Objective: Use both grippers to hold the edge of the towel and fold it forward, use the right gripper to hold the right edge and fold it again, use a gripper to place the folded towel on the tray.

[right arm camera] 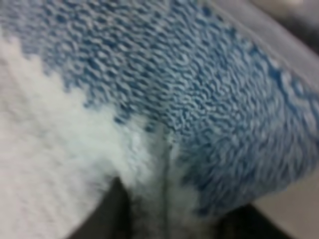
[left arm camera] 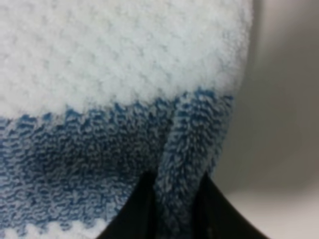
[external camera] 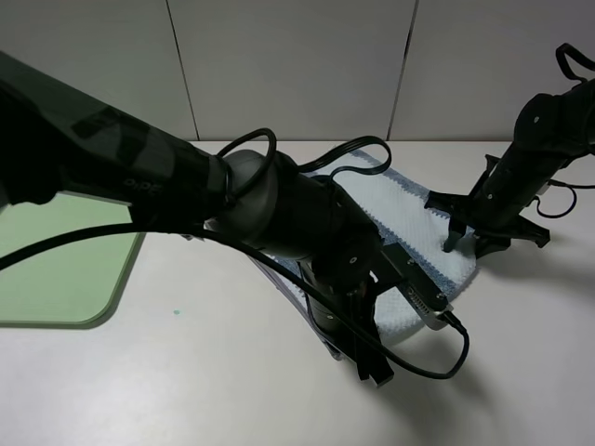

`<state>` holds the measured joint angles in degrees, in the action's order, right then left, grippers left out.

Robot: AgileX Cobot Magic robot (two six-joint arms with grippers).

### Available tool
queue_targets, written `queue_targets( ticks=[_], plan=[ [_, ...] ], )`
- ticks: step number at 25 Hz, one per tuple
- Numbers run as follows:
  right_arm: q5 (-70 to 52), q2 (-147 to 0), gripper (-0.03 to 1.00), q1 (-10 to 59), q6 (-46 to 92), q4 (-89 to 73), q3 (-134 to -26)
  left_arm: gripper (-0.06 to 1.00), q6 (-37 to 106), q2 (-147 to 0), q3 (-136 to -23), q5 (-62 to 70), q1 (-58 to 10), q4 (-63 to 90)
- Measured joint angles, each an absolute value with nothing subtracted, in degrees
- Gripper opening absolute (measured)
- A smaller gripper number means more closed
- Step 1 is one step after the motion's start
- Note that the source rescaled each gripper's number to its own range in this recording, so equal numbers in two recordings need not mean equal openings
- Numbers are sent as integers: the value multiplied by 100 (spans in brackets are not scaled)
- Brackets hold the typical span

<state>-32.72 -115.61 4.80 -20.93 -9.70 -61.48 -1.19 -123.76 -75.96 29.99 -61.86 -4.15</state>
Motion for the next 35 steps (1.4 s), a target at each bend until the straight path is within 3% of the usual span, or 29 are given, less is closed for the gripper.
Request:
queue_targets(
  ticks=[2,4,14,35],
  plan=[
    [-3245,-11568,8,480,-2093,-1041,-6137,5,-119,-12376,-7596,2993,-6186,-415],
    [-3214,-11568,0,488,-2093,-1064,-6126,2,-125,-12376,-7596,2993,-6186,-415],
    [-3260,-11483,0,488,-2093,-1061,-6119,0,-125,-12296,-7613,3166,-6186,-415],
    [-5137,-9872,0,488,-2054,-353,-6322,0,-131,-11072,-7882,4364,-6267,505]
  ],
)
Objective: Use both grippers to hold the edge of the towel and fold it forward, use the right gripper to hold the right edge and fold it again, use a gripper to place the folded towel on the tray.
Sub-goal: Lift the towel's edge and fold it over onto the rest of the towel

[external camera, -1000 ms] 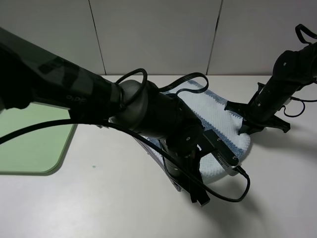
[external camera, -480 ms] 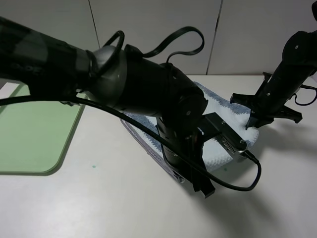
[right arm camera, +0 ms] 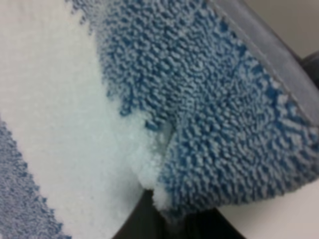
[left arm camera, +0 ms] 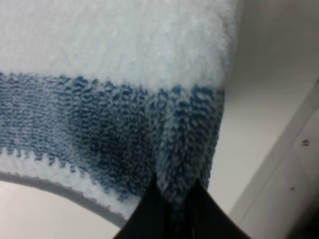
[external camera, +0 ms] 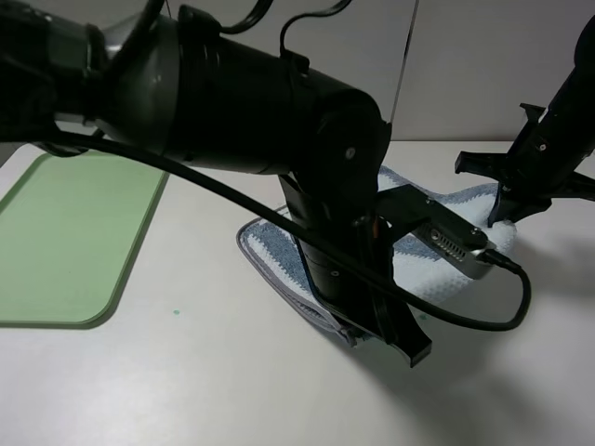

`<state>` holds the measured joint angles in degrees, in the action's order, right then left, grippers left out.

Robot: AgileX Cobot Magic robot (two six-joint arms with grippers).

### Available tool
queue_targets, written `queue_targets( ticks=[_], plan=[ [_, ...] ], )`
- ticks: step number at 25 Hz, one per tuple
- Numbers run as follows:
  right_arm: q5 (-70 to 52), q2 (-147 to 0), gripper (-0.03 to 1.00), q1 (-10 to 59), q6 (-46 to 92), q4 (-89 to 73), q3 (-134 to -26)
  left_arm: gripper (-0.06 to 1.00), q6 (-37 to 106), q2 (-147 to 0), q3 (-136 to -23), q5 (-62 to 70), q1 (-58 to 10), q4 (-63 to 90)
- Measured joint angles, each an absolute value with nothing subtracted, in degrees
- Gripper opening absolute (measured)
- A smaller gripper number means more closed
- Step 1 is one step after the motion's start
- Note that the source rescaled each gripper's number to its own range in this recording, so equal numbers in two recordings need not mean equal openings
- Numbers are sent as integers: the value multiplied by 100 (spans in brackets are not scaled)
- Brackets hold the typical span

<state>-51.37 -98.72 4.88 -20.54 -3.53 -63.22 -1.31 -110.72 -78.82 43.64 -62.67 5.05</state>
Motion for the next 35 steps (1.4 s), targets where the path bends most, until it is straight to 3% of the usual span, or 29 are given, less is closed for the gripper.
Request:
queue_targets(
  ticks=[8,17,35],
  plan=[
    [-5786,-9258,0,488,-2115,213,-6322,0,-131,-10973,-8174,4408,-6756,555],
    [-6384,-8894,0,488,-2115,870,-6322,0,-303,-10973,-8418,4406,-6801,569],
    [-6058,-8896,0,488,-2115,586,-6362,0,-424,-10973,-8462,4568,-6801,-136]
  ],
)
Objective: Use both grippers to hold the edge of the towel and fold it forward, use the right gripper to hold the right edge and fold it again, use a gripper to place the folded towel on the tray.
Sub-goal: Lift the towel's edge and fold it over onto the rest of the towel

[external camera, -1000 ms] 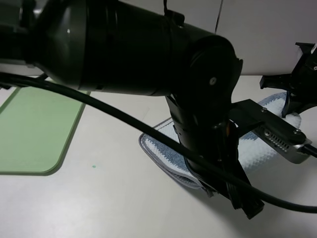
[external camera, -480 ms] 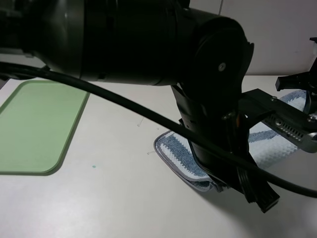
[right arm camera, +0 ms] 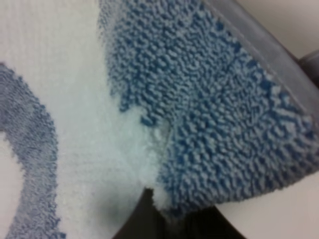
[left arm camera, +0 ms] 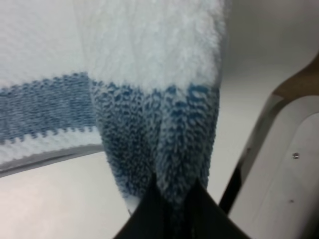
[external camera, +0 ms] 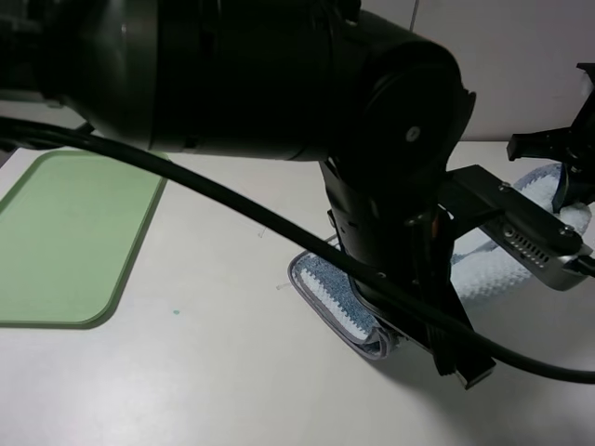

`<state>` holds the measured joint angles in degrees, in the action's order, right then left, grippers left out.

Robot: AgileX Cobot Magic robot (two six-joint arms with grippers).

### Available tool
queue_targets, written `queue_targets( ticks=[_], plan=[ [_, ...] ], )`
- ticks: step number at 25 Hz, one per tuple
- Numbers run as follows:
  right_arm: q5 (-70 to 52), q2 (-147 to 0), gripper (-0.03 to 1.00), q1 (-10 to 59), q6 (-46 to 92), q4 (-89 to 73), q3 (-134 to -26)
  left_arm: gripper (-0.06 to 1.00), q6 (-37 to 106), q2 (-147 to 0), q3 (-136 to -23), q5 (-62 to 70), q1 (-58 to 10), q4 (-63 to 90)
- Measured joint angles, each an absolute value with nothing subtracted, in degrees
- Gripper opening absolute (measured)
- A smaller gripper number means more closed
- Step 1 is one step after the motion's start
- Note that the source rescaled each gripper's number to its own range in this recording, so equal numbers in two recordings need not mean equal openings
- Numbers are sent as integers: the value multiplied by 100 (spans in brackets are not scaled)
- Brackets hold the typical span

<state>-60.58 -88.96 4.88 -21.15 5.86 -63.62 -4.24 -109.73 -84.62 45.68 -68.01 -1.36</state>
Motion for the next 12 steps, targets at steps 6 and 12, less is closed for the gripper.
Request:
queue_targets(
  ticks=[6,12],
  plan=[
    [-6030,-9187,0,488,-2115,433,-6694,0,-737,-10973,-8462,4564,-6801,-588],
    [-6036,-9449,0,498,-2115,326,-7039,0,-1292,-10973,-8462,4505,-6653,-663]
  ],
)
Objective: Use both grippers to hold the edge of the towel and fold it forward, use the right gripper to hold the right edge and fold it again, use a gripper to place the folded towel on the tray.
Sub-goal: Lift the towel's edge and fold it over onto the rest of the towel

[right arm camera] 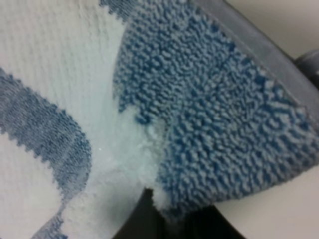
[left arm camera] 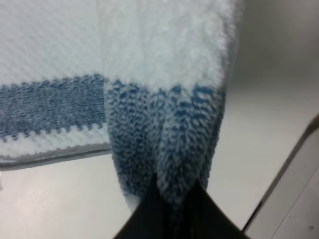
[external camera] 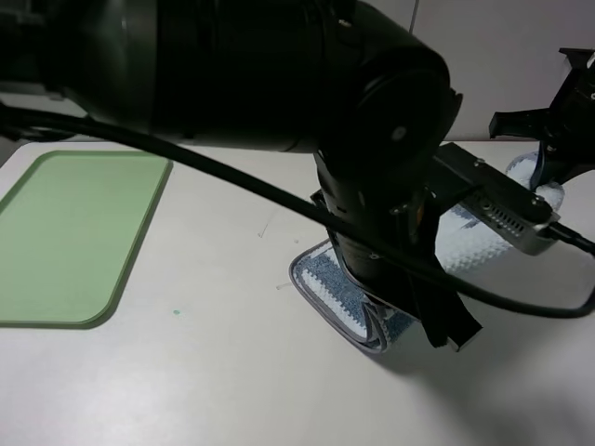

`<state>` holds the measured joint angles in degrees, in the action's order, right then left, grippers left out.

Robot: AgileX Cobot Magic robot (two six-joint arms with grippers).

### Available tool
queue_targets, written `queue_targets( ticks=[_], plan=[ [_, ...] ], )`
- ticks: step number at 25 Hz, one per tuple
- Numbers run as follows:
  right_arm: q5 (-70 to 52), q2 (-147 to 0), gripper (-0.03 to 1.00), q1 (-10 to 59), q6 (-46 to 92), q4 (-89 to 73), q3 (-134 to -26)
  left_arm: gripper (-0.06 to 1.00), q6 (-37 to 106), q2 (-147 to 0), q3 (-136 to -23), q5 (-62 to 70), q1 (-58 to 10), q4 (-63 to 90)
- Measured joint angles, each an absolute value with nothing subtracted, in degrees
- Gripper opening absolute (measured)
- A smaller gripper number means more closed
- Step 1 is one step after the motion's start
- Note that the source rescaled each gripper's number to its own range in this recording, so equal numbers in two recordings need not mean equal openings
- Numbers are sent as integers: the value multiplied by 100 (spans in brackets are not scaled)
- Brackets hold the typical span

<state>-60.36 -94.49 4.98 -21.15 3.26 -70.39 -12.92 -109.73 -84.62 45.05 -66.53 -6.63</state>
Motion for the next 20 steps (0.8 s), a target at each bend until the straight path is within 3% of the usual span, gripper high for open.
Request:
queue_targets(
  ticks=[20],
  plan=[
    [-5985,-10528,0,1199,-2115,299,-8098,0,-2252,-11001,-8262,4465,-6118,-1051]
  ],
)
